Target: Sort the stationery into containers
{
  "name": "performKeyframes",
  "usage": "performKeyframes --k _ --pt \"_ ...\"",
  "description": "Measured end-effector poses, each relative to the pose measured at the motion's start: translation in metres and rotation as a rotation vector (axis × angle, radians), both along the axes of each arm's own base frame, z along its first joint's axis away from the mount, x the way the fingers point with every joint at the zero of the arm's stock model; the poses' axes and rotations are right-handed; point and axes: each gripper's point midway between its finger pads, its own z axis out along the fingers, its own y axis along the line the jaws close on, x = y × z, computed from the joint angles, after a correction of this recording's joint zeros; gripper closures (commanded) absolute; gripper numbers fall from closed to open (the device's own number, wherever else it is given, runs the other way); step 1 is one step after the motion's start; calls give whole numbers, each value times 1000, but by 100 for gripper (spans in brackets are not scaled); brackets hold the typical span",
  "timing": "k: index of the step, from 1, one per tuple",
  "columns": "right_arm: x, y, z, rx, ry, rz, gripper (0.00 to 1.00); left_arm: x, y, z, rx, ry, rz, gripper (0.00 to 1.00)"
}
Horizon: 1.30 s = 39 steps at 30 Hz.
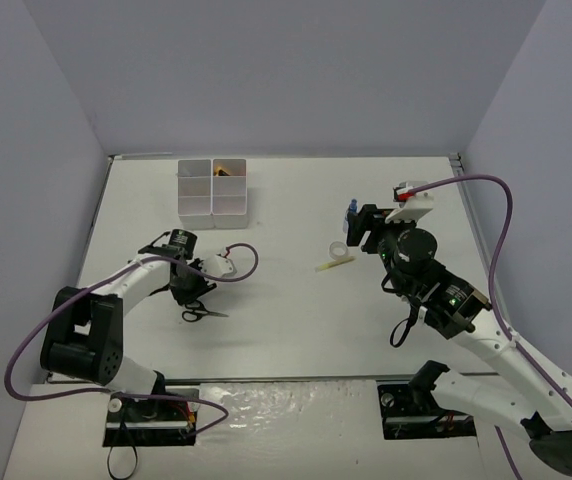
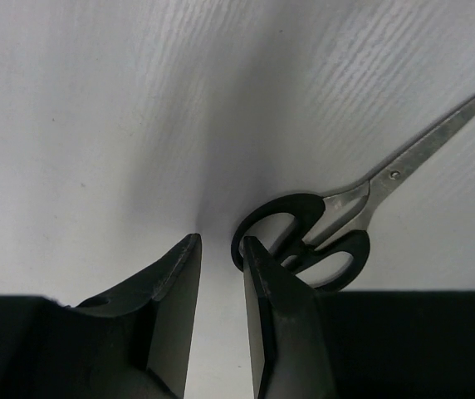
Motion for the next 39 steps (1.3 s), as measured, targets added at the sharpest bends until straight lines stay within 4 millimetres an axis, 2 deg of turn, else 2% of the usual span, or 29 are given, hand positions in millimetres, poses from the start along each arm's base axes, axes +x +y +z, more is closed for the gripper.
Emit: performKeyframes --k 7,10,11,20,23,25,29,36,39 --pt "-1 -1 1 2 -2 0 39 6 2 -6 -3 -8 30 81" --pt "-5 -6 6 13 -15 -6 39 6 2 -6 -2 -10 31 98" --pt "-6 -7 8 18 -20 -9 39 6 2 -6 -2 -11 28 100" --pt "-11 -18 19 41 -47 -34 39 10 3 -4 -1 -33 41 100" --pt "-12 -18 19 41 -47 -34 39 15 4 9 0 -87 48 100" --pt "-12 -18 18 41 -45 -34 39 22 5 28 -2 -154 53 100" --pt "-12 -18 17 41 -43 -35 39 49 4 83 -10 -306 53 100" --pt "-15 -21 21 55 -52 -34 39 111 6 208 76 -549 -32 100" --pt "-16 -22 22 58 -56 -35 39 135 7 259 187 -689 -109 100"
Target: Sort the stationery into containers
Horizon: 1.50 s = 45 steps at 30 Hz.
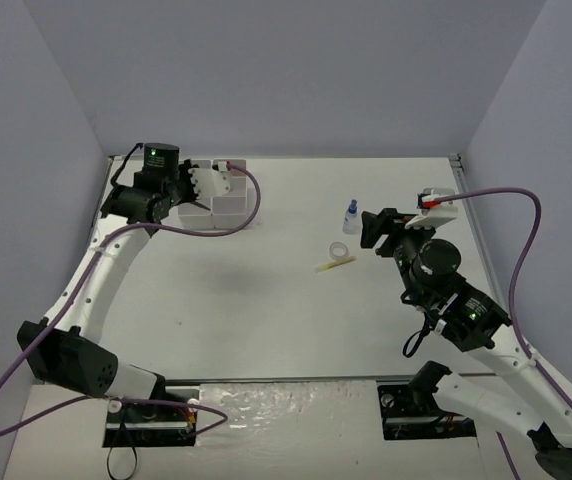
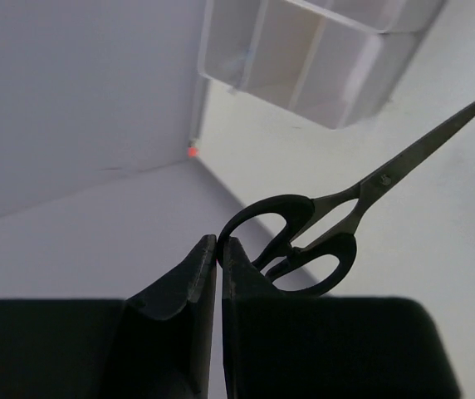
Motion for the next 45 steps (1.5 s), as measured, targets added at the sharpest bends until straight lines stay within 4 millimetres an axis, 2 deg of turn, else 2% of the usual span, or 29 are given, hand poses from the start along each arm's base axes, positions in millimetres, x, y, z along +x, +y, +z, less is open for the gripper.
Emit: performKeyframes --k 4,7,11,15,17,25,32,45 --pt "0 0 -5 -7 7 0 39 38 -20 55 227 -209 -110 100" --pt "-2 -2 -11 -12 13 1 39 72 -42 68 368 -323 -183 100" --pt "-7 -6 -13 -9 8 1 39 112 -58 51 499 -362 -226 100" --pt "-10 -12 -12 -8 -5 -6 39 134 -65 26 573 -346 -248 100" --pt "-11 -13 -12 -14 -7 -10 37 138 -68 24 595 -356 -254 100" --pt "-4 -9 -27 -62 27 -13 35 141 -82 41 634 -429 -262 100" --pt "5 -5 -45 -103 77 -26 35 141 -82 43 653 -435 -261 100" --pt "17 -15 -53 -79 110 -63 35 145 -81 48 666 -461 -257 100"
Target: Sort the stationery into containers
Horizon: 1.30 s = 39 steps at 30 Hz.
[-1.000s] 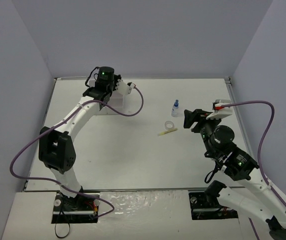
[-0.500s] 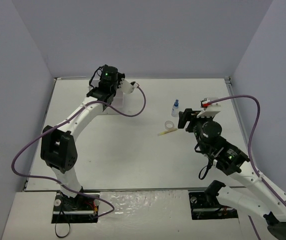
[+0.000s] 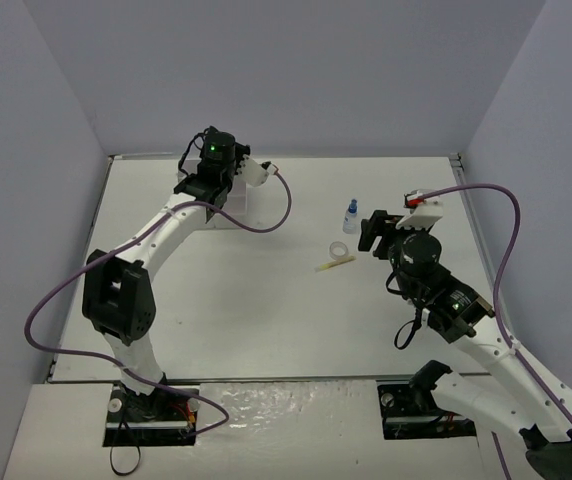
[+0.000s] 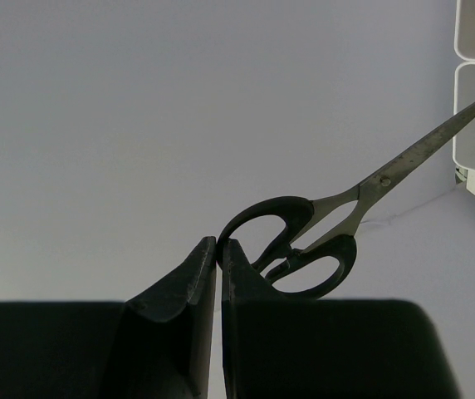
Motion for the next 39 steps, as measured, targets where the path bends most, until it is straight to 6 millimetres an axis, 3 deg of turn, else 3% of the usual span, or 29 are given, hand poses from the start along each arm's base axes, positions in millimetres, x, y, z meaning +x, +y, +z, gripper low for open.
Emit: performKeyframes --k 31,39 --pt "1 0 -5 0 19 9 35 7 19 -6 6 -2 34 100" --pt "1 -4 -8 -12 32 0 34 1 11 -18 -78 50 42 100"
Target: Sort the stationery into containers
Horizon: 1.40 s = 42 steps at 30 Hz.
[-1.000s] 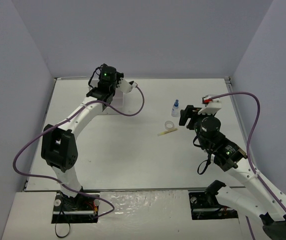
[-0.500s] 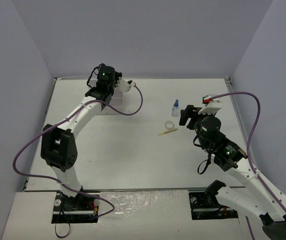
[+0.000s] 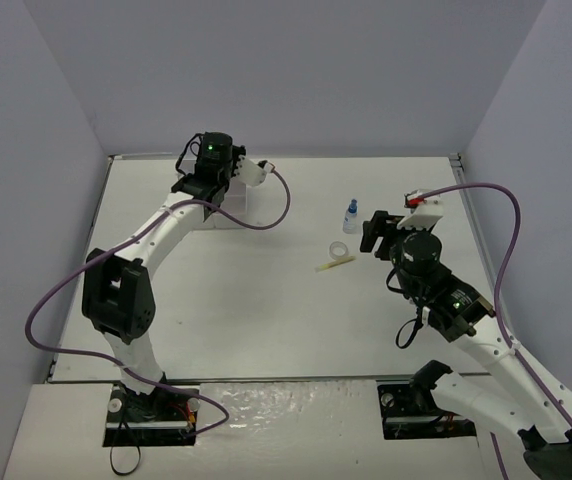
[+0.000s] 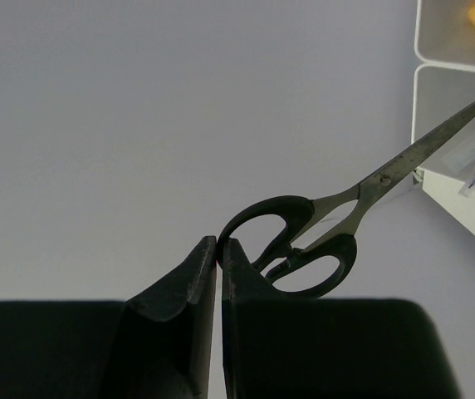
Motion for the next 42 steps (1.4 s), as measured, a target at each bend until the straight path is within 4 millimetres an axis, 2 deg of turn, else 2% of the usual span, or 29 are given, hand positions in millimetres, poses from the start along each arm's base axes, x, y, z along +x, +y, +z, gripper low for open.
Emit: performKeyframes --k 3,7,10,14,15,16,23,25,28,31,36,42 --pt "0 -1 0 -4 2 -3 35 -5 -16 2 -31 19 -19 100" --pt "1 2 2 -11 10 12 34 -6 -32 19 -60 -9 -46 100" --pt "10 22 17 -1 5 85 33 -6 -30 19 -63 -9 -42 100" --pt "34 70 31 22 -7 243 33 -3 -18 16 -65 -1 -17 100" --pt "39 84 30 20 -9 293 33 -2 -14 15 -65 0 -9 100" --pt "44 97 27 18 -10 344 33 -1 -10 15 -66 1 -2 100" --pt "64 184 -23 -26 77 680 33 6 28 10 -71 14 69 100" --pt "62 205 -42 -24 106 736 33 5 37 5 -67 25 84 100" --pt "46 228 -63 -26 128 801 33 2 42 -5 -60 50 88 100" --pt "33 243 -64 -15 115 846 33 -3 45 -17 -40 70 84 100" --pt "35 244 -59 -7 93 846 33 -5 49 -31 8 91 72 100" --pt "38 242 -59 -7 93 829 33 -3 50 -23 14 73 67 100"
